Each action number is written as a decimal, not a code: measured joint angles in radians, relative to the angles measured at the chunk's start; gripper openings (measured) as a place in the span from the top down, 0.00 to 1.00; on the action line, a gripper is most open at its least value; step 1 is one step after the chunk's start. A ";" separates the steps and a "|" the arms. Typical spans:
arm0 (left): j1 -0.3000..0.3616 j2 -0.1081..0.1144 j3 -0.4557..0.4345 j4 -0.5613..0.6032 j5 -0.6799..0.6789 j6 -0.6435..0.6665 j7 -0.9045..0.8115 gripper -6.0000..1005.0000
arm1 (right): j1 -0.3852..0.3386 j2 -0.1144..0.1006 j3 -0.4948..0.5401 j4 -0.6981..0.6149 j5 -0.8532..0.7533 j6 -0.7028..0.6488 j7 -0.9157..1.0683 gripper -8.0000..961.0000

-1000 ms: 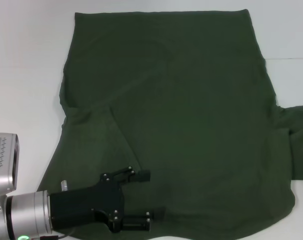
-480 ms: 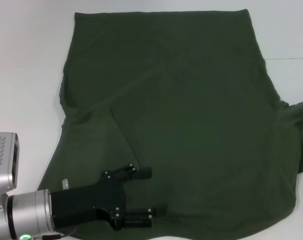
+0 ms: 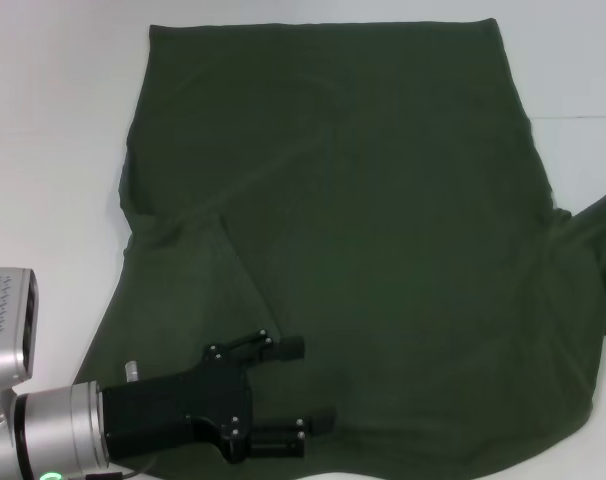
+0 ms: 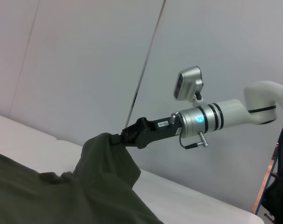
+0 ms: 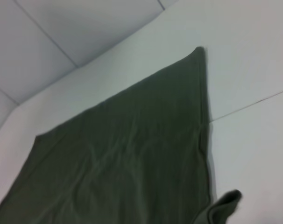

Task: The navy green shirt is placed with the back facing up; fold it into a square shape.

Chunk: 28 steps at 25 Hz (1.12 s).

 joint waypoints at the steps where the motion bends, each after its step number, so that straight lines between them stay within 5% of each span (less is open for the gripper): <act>1: 0.000 0.000 0.000 -0.002 0.000 0.000 0.000 0.07 | 0.005 0.002 -0.012 -0.002 -0.006 0.007 -0.003 0.96; 19: -0.006 0.002 0.000 -0.005 0.000 0.003 -0.017 0.07 | 0.071 0.011 -0.137 -0.032 -0.058 0.138 -0.002 0.95; 28: -0.006 0.001 0.000 -0.006 0.000 0.004 -0.029 0.07 | 0.068 0.011 -0.118 -0.049 -0.049 -0.066 0.039 0.95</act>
